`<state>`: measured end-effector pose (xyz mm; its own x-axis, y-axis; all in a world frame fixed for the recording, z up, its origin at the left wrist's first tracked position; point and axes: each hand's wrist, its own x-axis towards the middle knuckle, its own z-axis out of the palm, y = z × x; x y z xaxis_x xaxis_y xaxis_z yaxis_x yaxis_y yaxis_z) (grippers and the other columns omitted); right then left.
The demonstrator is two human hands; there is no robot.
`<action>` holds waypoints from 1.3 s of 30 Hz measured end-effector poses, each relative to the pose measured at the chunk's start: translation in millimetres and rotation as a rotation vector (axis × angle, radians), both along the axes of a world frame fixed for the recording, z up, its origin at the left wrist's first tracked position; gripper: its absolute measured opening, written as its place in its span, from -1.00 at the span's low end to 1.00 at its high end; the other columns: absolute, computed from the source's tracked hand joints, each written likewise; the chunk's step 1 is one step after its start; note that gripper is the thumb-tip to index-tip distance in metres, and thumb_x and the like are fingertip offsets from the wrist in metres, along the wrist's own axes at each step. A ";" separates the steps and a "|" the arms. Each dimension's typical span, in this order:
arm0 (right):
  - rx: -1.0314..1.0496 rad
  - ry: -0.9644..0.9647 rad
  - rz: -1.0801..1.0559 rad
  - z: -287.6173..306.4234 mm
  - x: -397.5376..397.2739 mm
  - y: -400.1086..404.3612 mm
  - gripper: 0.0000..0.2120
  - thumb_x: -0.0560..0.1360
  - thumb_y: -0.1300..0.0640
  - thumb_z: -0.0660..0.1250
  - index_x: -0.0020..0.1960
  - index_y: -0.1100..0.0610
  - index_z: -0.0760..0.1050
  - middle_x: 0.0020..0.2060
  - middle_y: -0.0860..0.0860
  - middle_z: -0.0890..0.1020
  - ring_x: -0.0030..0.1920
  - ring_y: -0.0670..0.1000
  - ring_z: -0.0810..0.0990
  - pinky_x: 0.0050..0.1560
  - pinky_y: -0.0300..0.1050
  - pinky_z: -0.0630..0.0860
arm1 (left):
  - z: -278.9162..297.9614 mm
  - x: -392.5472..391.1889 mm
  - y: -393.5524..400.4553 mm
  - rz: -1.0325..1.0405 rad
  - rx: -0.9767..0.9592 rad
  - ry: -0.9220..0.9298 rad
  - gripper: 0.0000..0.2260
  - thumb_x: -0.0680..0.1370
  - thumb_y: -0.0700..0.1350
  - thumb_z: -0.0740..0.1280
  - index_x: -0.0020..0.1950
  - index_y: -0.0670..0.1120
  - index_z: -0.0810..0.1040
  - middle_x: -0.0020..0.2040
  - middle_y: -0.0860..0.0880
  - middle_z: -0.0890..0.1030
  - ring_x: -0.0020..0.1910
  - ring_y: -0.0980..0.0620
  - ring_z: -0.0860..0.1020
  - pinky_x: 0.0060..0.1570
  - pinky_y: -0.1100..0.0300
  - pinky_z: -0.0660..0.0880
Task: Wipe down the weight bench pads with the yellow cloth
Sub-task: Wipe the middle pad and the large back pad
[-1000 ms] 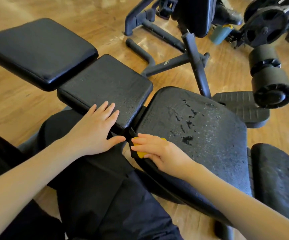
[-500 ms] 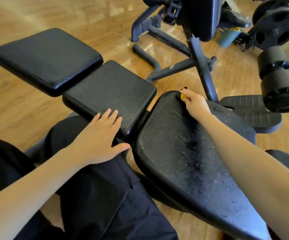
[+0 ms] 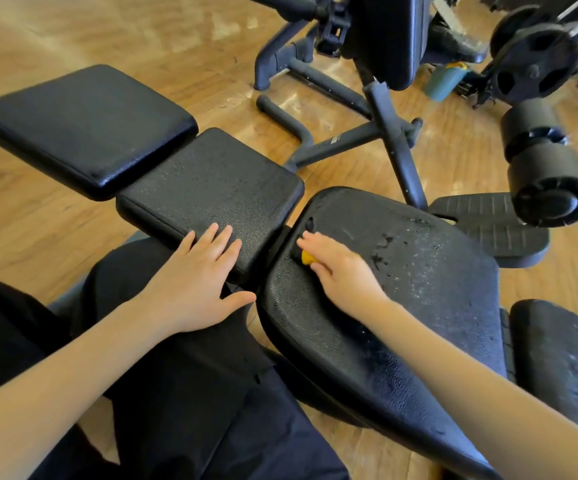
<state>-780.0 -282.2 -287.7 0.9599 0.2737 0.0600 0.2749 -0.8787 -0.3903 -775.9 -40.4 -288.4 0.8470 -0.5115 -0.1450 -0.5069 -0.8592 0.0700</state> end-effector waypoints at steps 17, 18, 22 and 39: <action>0.037 0.020 0.168 -5.2 33.2 -7.9 -0.63 0.54 0.28 0.17 0.32 0.09 0.42 0.33 -0.01 0.44 0.40 -0.04 0.29 0.44 -0.21 0.11 | -2.3 1.6 4.4 -0.002 -0.080 -0.002 -0.07 0.29 0.40 -0.31 0.54 -0.10 -0.02 0.56 -0.07 -0.06 0.53 -0.04 -0.12 0.46 0.03 -0.12; 0.025 0.018 0.108 -4.5 47.9 -11.3 -0.63 0.54 0.30 0.17 0.32 0.08 0.41 0.35 -0.02 0.42 0.41 -0.03 0.29 0.46 -0.14 0.13 | -2.7 1.1 4.4 -0.002 -0.080 -0.004 -0.07 0.30 0.40 -0.31 0.54 -0.10 -0.02 0.56 -0.07 -0.05 0.53 -0.05 -0.12 0.46 0.03 -0.11; 0.069 0.009 -0.153 -3.4 87.6 -10.3 -0.64 0.56 0.27 0.13 0.32 0.08 0.41 0.37 -0.01 0.41 0.41 0.01 0.29 0.43 -0.10 0.18 | -3.3 1.3 4.4 -0.006 -0.091 -0.008 -0.08 0.31 0.40 -0.30 0.54 -0.11 0.00 0.56 -0.09 -0.02 0.53 -0.07 -0.10 0.46 0.00 -0.09; 0.067 0.076 0.272 2.5 -73.9 28.0 -0.56 0.46 0.27 0.10 0.31 0.10 0.42 0.35 0.01 0.42 0.42 -0.06 0.23 0.45 -0.22 0.09 | -1.4 5.8 -2.2 -0.021 -0.151 -0.022 -0.29 0.54 0.25 0.08 0.53 -0.17 0.04 0.55 -0.13 0.02 0.53 -0.10 -0.06 0.46 -0.02 -0.04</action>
